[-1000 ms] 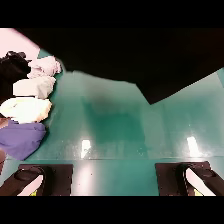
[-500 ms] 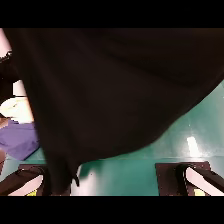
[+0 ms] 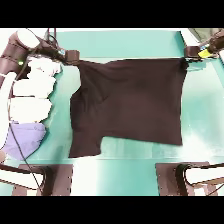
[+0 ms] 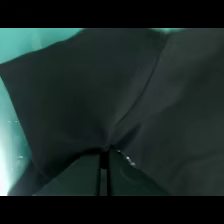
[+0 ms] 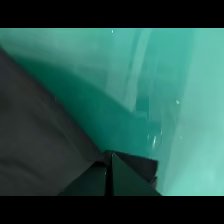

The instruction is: Fold the shirts.

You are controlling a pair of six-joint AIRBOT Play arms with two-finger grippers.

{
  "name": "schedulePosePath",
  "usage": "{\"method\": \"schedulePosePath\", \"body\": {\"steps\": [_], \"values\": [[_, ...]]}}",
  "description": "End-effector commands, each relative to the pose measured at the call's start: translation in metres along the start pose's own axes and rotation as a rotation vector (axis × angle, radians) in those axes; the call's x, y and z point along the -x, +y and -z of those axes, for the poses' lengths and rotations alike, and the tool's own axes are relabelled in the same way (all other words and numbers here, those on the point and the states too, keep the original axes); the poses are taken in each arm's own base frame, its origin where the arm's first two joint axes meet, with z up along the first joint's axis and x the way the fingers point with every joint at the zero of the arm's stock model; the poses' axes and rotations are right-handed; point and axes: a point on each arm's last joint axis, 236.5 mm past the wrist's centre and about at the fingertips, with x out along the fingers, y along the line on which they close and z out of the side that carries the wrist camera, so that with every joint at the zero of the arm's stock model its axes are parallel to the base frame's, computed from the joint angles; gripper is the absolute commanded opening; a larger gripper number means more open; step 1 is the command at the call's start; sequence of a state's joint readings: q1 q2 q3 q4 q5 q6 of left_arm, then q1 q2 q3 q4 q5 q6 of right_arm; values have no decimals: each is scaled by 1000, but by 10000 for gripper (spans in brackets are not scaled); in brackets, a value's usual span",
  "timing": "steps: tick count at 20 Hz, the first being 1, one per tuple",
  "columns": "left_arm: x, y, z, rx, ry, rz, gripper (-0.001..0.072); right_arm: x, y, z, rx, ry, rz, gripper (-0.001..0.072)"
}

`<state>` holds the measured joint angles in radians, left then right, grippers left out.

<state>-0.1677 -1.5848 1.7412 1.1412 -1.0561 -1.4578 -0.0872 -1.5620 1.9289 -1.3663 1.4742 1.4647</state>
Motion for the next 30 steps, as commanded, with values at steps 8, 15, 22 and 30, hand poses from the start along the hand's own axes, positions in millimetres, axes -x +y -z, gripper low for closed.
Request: {"method": "schedulePosePath", "body": {"steps": [8, 15, 22, 30], "values": [[41, 75, 37, 161, 176, -97, 604, -19, 13, 37, -97, 135, -209, 324], [33, 72, 223, 358, 389, -98, 604, -2, 36, 134, -119, 168, -211, 324], [-6, 20, 306, 363, 466, 4, 603, 16, 45, 153, -159, 106, -241, 324], [-5, 6, 281, 340, 422, 50, 26, 6, -45, 234, -439, 271, -106, 325]]}}
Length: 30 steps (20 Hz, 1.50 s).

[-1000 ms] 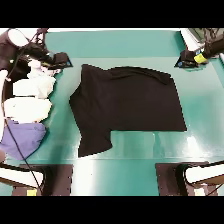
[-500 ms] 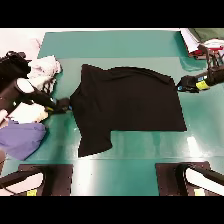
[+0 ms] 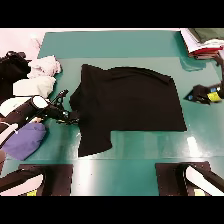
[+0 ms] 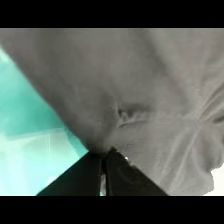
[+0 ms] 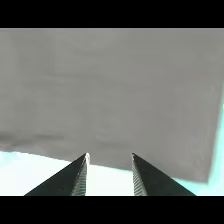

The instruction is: Fold the shirts.

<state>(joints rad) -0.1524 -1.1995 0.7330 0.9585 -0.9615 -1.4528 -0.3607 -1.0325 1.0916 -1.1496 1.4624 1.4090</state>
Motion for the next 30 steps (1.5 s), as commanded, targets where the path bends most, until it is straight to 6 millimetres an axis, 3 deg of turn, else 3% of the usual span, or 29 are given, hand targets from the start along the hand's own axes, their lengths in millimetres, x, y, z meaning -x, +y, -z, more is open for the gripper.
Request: {"method": "schedulePosePath", "body": {"steps": [1, 2, 3, 5, 6, 8, 10, 12, 13, 14, 16, 17, 19, 20, 22, 24, 25, 27, 29, 30], "values": [[10, -15, -11, -46, -17, 24, 26, -22, -61, 49, -224, 114, 35, 356], [14, -19, -15, -58, -23, 28, 26, -33, -79, 67, -313, 150, 28, 485], [17, -22, -18, -64, -29, 32, 26, -45, -94, 87, -409, 184, 16, 502], [19, -23, -23, -66, -45, 32, 26, -66, -105, 117, -549, 229, -44, 497], [19, -23, -24, -66, -50, 32, 26, -76, -105, 127, -583, 244, -73, 457], [19, -23, -24, -65, -50, 33, 26, -96, -102, 128, -627, 223, -120, 449], [19, -24, -22, -65, -43, 33, 26, -110, -95, 110, -658, 149, -181, 447], [19, -24, -22, -65, -42, 34, 26, -124, -92, 96, -633, 112, -177, 357], [18, -24, -21, -65, -39, 34, 26, -132, -89, 90, -610, 98, -164, 356], [19, -25, -20, -63, -34, 38, 27, -139, -86, 84, -575, 87, -145, 303], [19, -25, -17, -61, -22, 42, 26, -144, -76, 70, -480, 56, -116, 116], [19, -27, -15, -64, -9, 44, 26, -141, -66, 58, -413, 31, -108, 16], [35, -38, -18, -100, -22, 54, 26, -115, -38, 26, -259, -56, -115, 16], [53, -48, -29, -137, -81, 57, 26, -91, -20, 5, -182, -122, -121, 15], [121, -81, -59, -245, -273, 44, 26, -28, 14, -31, -26, -272, -119, 15], [224, -126, -79, -379, -522, 21, 26, 64, 57, -62, 123, -471, -125, 15], [288, -151, -81, -448, -671, 7, 26, 110, 78, -70, 191, -568, -119, 15], [410, -198, -64, -544, -961, 8, 26, 202, 120, -71, 322, -765, -103, 15], [508, -236, -26, -633, -1198, 32, 26, 274, 146, -56, 390, -907, -52, 15], [545, -249, -6, -665, -1295, 50, 25, 303, 153, -46, 409, -961, -14, 15]]}}
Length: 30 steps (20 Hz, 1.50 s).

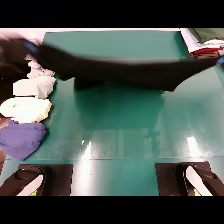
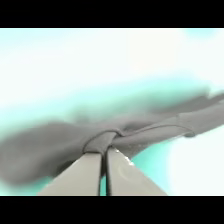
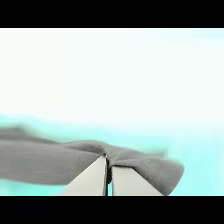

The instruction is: Fold the shirts.

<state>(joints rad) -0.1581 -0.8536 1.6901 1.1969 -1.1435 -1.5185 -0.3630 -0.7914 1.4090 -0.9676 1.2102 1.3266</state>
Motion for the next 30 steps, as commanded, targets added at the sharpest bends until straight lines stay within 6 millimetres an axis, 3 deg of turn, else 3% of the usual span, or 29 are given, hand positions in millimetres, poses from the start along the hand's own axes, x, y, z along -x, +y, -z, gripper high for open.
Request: {"method": "schedulePosePath", "body": {"steps": [1, 3, 4, 6, 8, 10, 13, 15, 19, 21, 23, 27, 30], "values": [[138, -43, -112, -142, -401, -34, 25, 105, 45, -66, 163, -212, 91, 15], [168, -49, -137, -166, -524, -50, 25, 138, 49, -81, 196, -256, 159, 14], [172, -49, -143, -169, -551, -55, 25, 148, 50, -85, 197, -253, 179, 14], [159, -42, -142, -166, -527, -68, 25, 151, 54, -89, 208, -224, 174, 14], [117, -26, -130, -143, -431, -77, 25, 134, 45, -90, 183, -173, 164, 14], [50, -1, -97, -102, -256, -90, 25, 98, 23, -83, 129, -84, 160, 14], [-54, 39, -13, -19, 79, -94, 26, 21, -23, -40, 18, 142, 145, 14], [-114, 63, 54, 40, 310, -95, 26, -40, -48, -2, -39, 308, 126, 14], [-210, 85, 174, 198, 636, -21, 27, -142, -85, 95, -106, 638, 120, 14], [-247, 105, 223, 243, 726, -37, 26, -183, -98, 137, -144, 763, 106, 14], [-276, 127, 260, 276, 764, -64, 26, -218, -114, 158, -171, 806, 107, 14], [-314, 155, 290, 331, 730, -86, 26, -264, -133, 156, -174, 784, 104, 14], [-318, 163, 290, 333, 713, -94, 26, -272, -136, 144, -158, 751, 105, 14]]}}
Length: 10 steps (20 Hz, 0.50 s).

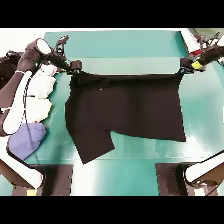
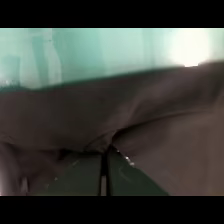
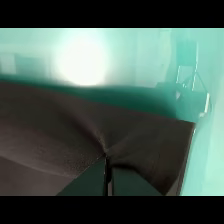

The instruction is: Fold the shirts.

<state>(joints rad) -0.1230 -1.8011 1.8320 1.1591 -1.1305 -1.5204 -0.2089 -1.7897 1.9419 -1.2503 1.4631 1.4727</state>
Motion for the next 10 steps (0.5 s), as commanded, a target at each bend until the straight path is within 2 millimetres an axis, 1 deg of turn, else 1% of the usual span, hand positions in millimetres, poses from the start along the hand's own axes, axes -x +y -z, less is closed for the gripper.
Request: {"method": "schedulePosePath", "body": {"steps": [1, 2, 3, 4, 5, 7, 10], "values": [[-15, 10, 3, 9, 16, 2, 26, -8, -3, -12, 22, -10, 2, 14], [-15, 9, 13, -13, 60, 6, 27, -7, -4, -6, 32, 7, 10, 14], [-14, 9, 28, -35, 121, 10, 26, -8, -9, 4, 37, 31, 28, 14], [-15, 12, 42, -52, 176, 5, 26, -12, -14, 15, 37, 58, 47, 14], [-16, 16, 52, -59, 212, -3, 26, -19, -18, 29, 27, 91, 51, 14], [-23, 21, 66, -44, 248, -6, 27, -36, -22, 53, 2, 147, 46, 15], [-35, 26, 83, -12, 283, -7, 27, -57, -20, 77, -16, 185, 37, 23]]}}
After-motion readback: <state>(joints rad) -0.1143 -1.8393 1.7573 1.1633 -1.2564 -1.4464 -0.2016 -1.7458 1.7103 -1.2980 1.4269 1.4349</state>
